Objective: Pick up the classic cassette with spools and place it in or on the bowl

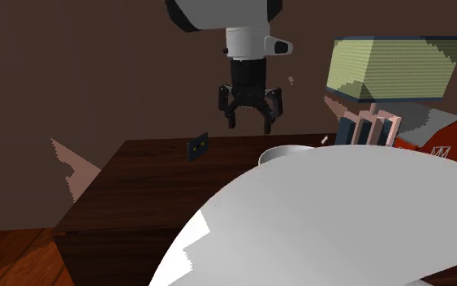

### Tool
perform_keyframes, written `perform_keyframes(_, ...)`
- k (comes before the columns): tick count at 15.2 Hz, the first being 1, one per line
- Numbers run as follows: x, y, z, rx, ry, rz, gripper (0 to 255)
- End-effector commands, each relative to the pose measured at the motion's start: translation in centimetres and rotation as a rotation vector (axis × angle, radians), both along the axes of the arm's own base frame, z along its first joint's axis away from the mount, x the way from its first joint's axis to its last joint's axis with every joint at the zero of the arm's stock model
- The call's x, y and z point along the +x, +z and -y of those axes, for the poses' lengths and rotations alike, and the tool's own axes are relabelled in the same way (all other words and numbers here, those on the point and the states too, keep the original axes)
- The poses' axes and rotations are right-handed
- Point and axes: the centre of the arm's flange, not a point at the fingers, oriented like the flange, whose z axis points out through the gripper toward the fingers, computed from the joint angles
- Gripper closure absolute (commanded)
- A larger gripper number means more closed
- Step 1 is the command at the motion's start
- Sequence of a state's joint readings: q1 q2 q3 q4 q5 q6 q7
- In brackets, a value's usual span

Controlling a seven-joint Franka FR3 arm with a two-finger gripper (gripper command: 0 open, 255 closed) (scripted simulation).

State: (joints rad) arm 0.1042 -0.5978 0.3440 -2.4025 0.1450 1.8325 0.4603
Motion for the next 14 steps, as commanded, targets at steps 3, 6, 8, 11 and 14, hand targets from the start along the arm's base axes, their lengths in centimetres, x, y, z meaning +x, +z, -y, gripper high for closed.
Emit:
perform_keyframes(3, 0.7, -1.5, -5.1, 0.002, -0.003, 0.007, 0)
perform_keyframes(6, 1.4, -2.7, -8.8, 0.003, -0.004, 0.012, 0)
perform_keyframes(8, 1.9, -3.5, -11.2, 0.003, -0.004, 0.015, 0)
perform_keyframes(11, 2.6, -4.7, -14.9, 0.004, -0.005, 0.020, 0)
perform_keyframes(14, 3.1, -5.9, -17.1, 0.004, -0.006, 0.023, 0)
